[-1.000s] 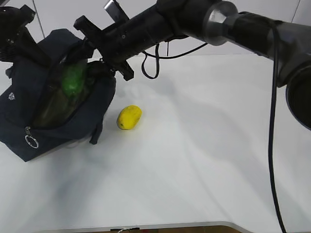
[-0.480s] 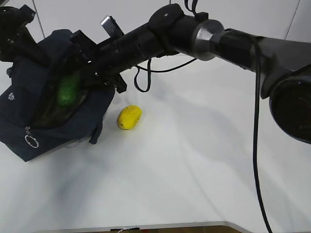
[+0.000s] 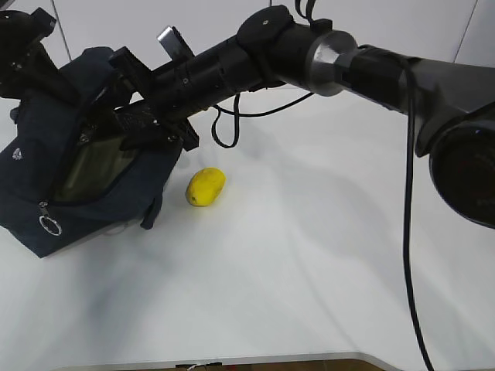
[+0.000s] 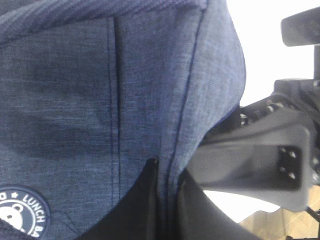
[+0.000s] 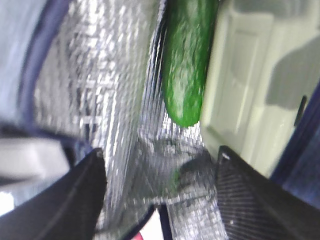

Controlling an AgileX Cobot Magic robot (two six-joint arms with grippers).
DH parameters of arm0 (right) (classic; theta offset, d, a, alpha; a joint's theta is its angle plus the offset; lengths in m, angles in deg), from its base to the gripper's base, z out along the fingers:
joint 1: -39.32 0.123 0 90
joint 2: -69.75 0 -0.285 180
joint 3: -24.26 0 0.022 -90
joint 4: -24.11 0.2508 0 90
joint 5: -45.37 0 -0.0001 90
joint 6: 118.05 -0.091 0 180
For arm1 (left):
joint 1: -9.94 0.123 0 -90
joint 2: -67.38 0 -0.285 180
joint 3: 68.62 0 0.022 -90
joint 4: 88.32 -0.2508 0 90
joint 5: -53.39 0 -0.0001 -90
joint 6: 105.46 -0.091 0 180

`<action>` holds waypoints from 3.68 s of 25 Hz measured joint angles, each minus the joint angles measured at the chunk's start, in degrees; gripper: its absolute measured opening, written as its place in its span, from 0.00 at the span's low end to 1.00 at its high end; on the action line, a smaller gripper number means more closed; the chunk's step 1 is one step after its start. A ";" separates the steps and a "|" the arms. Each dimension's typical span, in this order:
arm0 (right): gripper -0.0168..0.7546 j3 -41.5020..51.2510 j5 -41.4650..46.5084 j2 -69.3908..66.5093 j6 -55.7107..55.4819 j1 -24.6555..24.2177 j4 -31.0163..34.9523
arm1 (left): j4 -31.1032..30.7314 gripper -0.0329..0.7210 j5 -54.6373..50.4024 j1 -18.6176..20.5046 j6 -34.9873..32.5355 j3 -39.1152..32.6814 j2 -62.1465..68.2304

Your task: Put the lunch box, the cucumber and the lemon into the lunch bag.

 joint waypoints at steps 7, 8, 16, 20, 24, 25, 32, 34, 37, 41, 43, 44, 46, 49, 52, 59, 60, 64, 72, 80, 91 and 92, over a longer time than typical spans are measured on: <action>0.69 0.00 2.67 0.00 4.19 -0.24 1.25 | -0.57 0.04 0.00 0.00 -0.04 0.00 0.00; 0.68 -0.16 3.14 0.00 4.73 -0.33 1.25 | -0.83 0.04 0.00 0.00 -0.04 0.00 0.00; 0.67 -10.18 10.64 0.00 -1.85 -0.33 -13.72 | -4.28 0.04 -0.10 0.63 -0.13 0.00 0.00; 0.66 -16.37 13.70 0.00 -9.45 -0.33 -26.75 | -4.41 0.04 -0.21 2.04 -0.13 0.00 0.00; 0.66 -19.83 13.93 0.23 -13.93 -0.33 -32.83 | -4.68 0.04 -0.21 2.54 -0.13 0.00 0.00; 0.66 -20.06 14.07 0.23 -15.09 -0.23 -33.66 | -4.68 0.04 -0.21 2.54 -0.13 0.00 0.00; 0.66 -20.06 14.63 0.36 -18.42 1.60 -41.10 | -6.82 0.04 -0.21 2.54 -0.13 0.00 0.00; 0.66 -20.06 14.92 0.56 -18.55 2.71 -44.45 | -7.08 0.04 -0.10 2.54 -0.13 0.00 0.00; 0.66 -20.06 15.15 2.21 -18.01 4.15 -48.85 | -7.30 0.04 -0.10 2.54 -0.13 0.00 0.00; 0.66 -19.47 15.15 5.94 -15.38 5.78 -53.83 | -7.30 0.04 -0.10 2.54 -0.13 0.00 0.00; 0.66 -17.95 15.19 8.47 -14.81 6.74 -56.66 | -7.30 0.04 -0.10 2.54 -0.13 0.00 0.00; 0.66 -16.37 15.19 10.18 -14.67 7.25 -57.99 | -7.30 0.04 -0.10 2.54 -0.13 0.00 0.00; 0.66 -13.25 15.19 12.89 -14.45 8.00 -59.93 | -7.20 0.04 -0.10 2.54 -0.13 0.00 0.00; 0.66 -8.02 15.19 16.50 -14.32 8.23 -61.46 | -7.02 0.04 -0.10 2.54 -0.03 0.00 0.00; 0.66 -3.09 15.28 19.23 -14.32 8.23 -63.25 | -6.88 0.04 -0.32 2.54 -0.03 0.00 0.00; 0.66 5.76 15.28 22.67 -16.03 8.23 -65.92 | -6.88 0.04 -0.51 2.54 -0.03 0.00 0.00; 0.66 6.65 15.28 22.92 -16.44 8.23 -66.21 | -6.88 0.04 -0.65 2.54 -0.03 0.00 0.00; 0.66 9.34 15.28 23.25 -17.73 8.23 -66.27 | -6.84 0.04 -0.77 2.54 -0.03 0.00 0.00; 0.66 11.62 15.18 23.28 -20.06 8.23 -66.43 | -6.27 0.04 -0.88 2.54 -0.03 0.00 0.00; 0.66 11.62 15.08 23.28 -20.07 8.23 -66.66 | -6.27 0.04 -0.88 2.54 -0.03 0.00 0.00; 0.66 11.62 14.98 19.40 -27.96 8.23 -67.02 | -6.61 0.04 -0.53 2.54 -0.03 0.00 0.00; 0.66 11.62 14.86 19.28 -28.55 8.23 -67.02 | -6.61 0.04 -0.53 2.54 -0.03 0.00 0.00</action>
